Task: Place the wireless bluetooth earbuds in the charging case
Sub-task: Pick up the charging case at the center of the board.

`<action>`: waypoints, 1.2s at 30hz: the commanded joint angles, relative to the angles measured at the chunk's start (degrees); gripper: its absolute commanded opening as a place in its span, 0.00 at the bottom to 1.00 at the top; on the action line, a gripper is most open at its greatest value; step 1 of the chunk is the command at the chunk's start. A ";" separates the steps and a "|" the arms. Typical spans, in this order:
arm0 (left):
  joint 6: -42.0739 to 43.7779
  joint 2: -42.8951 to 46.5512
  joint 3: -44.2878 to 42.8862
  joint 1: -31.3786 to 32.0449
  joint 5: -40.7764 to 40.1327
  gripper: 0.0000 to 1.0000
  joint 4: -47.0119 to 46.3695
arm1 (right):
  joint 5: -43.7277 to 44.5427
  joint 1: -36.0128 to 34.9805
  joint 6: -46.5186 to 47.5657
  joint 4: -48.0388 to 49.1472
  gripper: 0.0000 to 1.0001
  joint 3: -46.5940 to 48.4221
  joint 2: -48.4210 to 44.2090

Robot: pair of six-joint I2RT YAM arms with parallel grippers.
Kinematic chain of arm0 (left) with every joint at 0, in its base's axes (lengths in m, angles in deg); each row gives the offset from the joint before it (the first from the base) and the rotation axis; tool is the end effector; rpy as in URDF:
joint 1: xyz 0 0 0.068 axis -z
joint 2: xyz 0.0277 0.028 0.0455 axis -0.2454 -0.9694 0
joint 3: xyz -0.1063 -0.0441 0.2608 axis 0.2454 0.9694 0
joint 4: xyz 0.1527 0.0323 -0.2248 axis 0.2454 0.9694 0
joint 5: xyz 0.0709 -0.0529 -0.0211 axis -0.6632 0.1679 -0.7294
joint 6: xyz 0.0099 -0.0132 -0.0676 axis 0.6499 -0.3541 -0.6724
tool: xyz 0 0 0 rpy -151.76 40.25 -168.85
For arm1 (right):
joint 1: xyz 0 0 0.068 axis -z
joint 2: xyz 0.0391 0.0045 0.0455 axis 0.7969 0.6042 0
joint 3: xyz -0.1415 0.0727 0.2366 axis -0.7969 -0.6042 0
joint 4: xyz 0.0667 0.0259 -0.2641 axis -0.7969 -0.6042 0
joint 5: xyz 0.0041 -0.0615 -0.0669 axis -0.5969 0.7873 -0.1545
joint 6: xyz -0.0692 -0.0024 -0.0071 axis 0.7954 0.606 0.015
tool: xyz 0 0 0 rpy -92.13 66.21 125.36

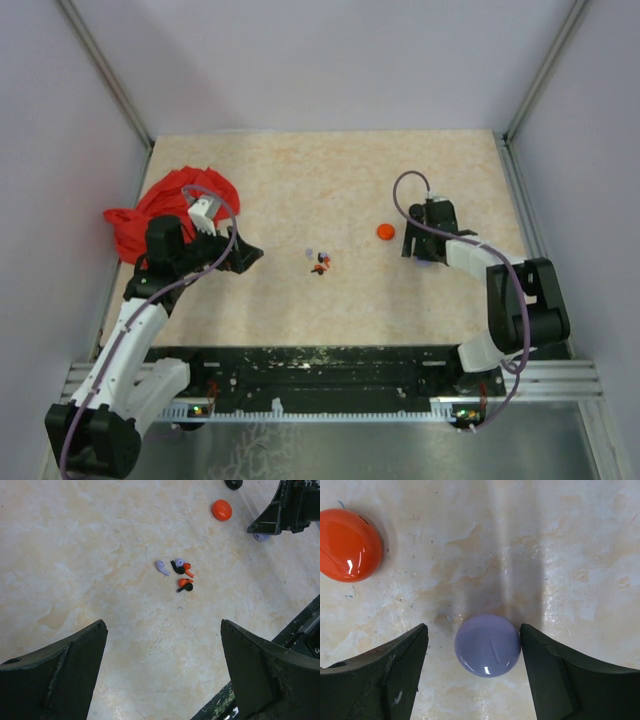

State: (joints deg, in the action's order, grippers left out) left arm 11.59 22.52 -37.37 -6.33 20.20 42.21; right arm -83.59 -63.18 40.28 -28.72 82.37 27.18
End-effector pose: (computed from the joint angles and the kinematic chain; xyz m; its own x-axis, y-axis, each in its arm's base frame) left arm 0.2044 -0.0575 0.2747 -0.5006 -0.0489 -0.8643 0.5120 0.7883 -0.3412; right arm 0.3001 0.0492 0.1485 -0.8033 0.1501 -0.5764 0.1169 0.9886 0.0945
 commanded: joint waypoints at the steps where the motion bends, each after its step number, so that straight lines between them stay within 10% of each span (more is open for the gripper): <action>1: 0.60 -0.58 -1.77 -0.41 2.29 1.00 -0.59 | -3.08 0.11 0.71 0.60 0.73 1.47 0.74; 36: -4.04 -2.13 -0.04 -0.41 9.33 0.98 -5.27 | 5.50 -5.25 0.37 -4.28 0.55 1.16 -0.49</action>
State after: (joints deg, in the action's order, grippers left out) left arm 9.47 20.37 -37.37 -6.33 26.58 40.09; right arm -78.39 -67.14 41.29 -32.04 82.50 27.11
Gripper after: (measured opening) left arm 0.979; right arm 0.568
